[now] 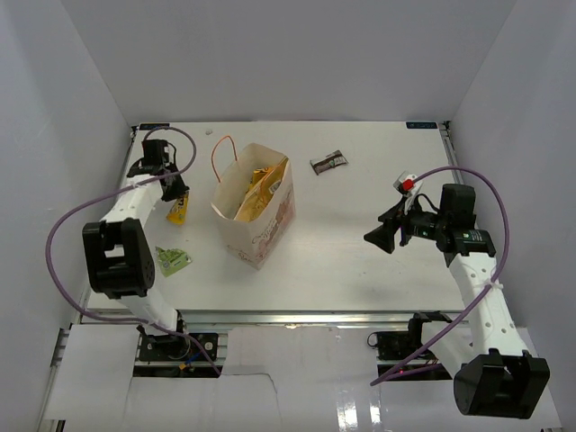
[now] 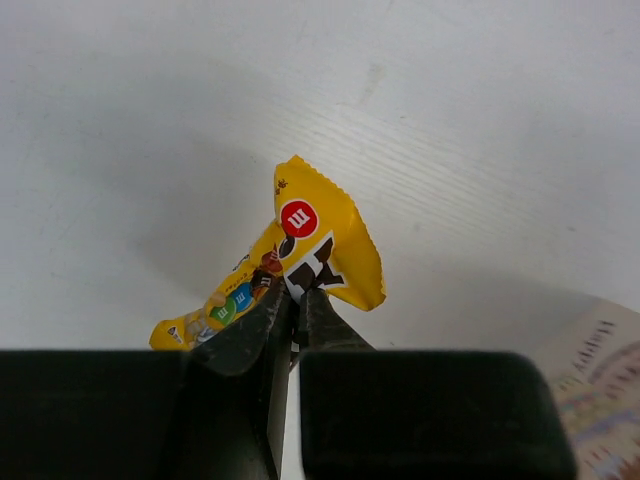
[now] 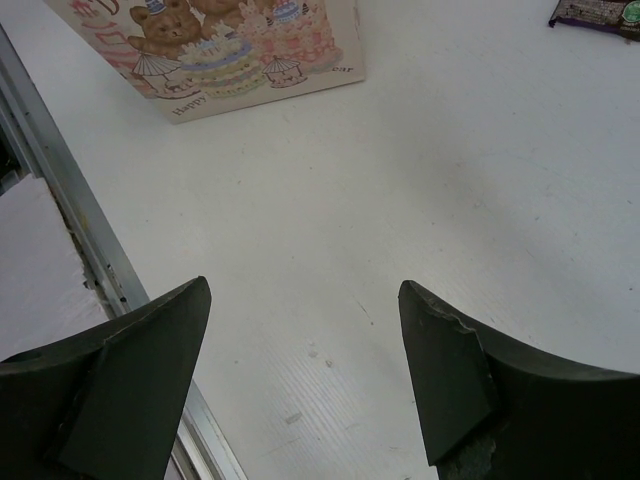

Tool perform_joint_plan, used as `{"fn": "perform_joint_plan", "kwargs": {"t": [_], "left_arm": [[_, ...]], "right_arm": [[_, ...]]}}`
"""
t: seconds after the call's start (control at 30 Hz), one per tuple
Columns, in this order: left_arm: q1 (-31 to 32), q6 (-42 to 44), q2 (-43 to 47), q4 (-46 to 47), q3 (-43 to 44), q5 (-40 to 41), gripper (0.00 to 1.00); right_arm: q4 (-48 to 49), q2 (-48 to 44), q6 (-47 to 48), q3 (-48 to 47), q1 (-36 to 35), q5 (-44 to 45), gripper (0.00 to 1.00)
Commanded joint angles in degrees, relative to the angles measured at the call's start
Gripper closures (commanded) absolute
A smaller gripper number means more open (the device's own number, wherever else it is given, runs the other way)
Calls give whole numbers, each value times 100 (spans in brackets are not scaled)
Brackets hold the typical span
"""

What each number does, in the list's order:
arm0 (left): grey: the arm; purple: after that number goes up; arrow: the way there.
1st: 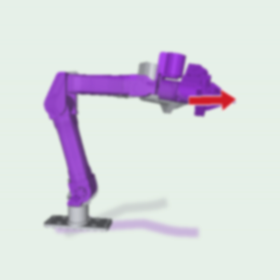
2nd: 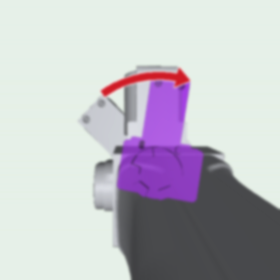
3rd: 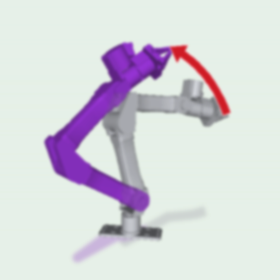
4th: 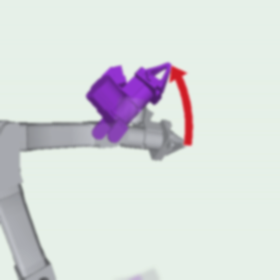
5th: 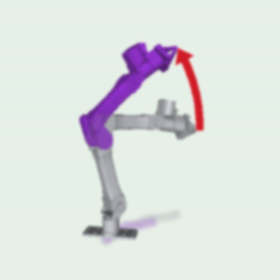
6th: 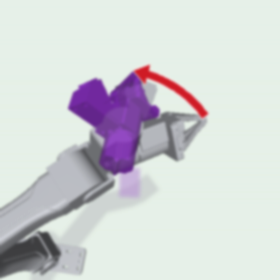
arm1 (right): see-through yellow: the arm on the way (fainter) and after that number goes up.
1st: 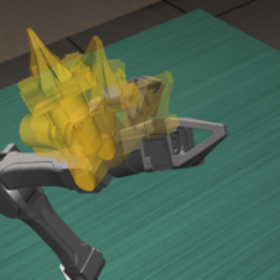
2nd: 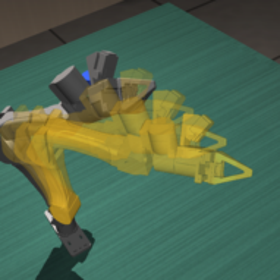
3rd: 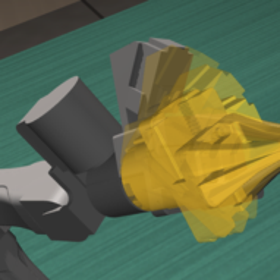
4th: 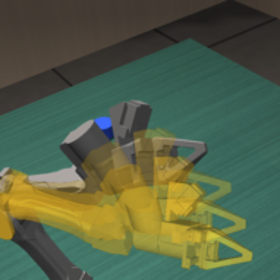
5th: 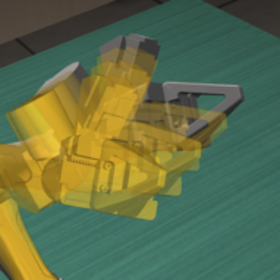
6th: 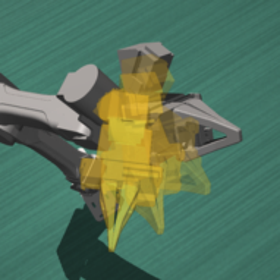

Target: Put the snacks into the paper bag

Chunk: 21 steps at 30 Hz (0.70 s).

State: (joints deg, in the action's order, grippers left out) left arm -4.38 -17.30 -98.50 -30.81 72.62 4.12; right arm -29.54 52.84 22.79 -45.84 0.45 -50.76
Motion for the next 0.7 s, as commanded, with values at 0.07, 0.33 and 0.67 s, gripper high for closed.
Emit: {"fn": "perform_joint_plan", "kwargs": {"t": [0.07,0.33,0.67], "left_arm": [[8,-607,2145,487,-317,-638,100],[16,-1284,4048,1752,-336,-2431,100],[762,-1803,3830,2351,903,-4323,100]], "right_arm": [[-139,-11,313,-231,105,-197,18],[-351,376,622,-715,122,-346,18],[-351,403,675,-593,157,-250,18]]}}
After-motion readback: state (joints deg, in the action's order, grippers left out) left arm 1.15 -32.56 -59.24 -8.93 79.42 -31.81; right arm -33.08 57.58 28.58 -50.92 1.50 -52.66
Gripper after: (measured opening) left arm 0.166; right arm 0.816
